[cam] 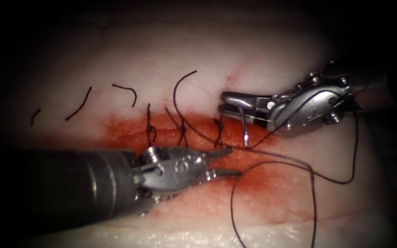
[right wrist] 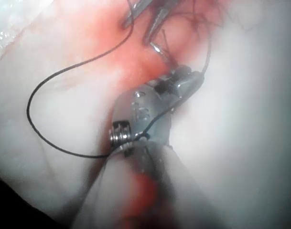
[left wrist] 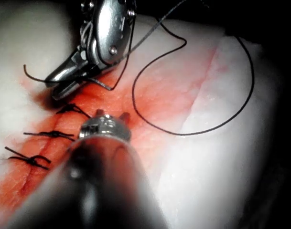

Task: Wound Closure
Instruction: Throw needle through skin above incision with right grasper

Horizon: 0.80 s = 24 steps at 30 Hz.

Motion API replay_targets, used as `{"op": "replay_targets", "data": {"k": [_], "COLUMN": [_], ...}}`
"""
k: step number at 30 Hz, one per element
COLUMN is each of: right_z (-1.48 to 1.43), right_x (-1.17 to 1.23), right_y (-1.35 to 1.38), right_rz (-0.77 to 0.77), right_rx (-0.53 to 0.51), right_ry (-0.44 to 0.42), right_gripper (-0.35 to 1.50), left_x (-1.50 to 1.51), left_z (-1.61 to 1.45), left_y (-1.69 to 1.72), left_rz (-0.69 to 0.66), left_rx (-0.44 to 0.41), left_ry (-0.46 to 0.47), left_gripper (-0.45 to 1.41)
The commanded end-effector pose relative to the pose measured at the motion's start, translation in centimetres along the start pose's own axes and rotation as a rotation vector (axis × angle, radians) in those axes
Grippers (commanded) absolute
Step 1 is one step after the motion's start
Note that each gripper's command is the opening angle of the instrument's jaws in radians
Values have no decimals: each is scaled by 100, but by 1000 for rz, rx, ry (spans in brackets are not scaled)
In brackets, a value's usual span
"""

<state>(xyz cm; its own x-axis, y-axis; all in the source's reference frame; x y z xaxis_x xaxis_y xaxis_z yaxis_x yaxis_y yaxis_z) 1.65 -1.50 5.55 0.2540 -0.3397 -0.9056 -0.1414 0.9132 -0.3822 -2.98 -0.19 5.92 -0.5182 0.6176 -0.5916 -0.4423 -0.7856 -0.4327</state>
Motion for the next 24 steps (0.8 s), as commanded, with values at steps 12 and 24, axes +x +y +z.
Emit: {"op": "replay_targets", "data": {"k": [12,24], "right_z": [6,6], "right_x": [-9,-27], "right_y": [-13,-31], "right_rz": [74,172], "right_rx": [32,106], "right_ry": [-22,-80], "right_gripper": [-35,-35], "left_x": [6,8], "left_z": [5,3], "left_y": [0,0], "left_rz": [-9,-12], "left_rx": [0,-1], "left_ry": [12,14], "left_gripper": [21,19]}}
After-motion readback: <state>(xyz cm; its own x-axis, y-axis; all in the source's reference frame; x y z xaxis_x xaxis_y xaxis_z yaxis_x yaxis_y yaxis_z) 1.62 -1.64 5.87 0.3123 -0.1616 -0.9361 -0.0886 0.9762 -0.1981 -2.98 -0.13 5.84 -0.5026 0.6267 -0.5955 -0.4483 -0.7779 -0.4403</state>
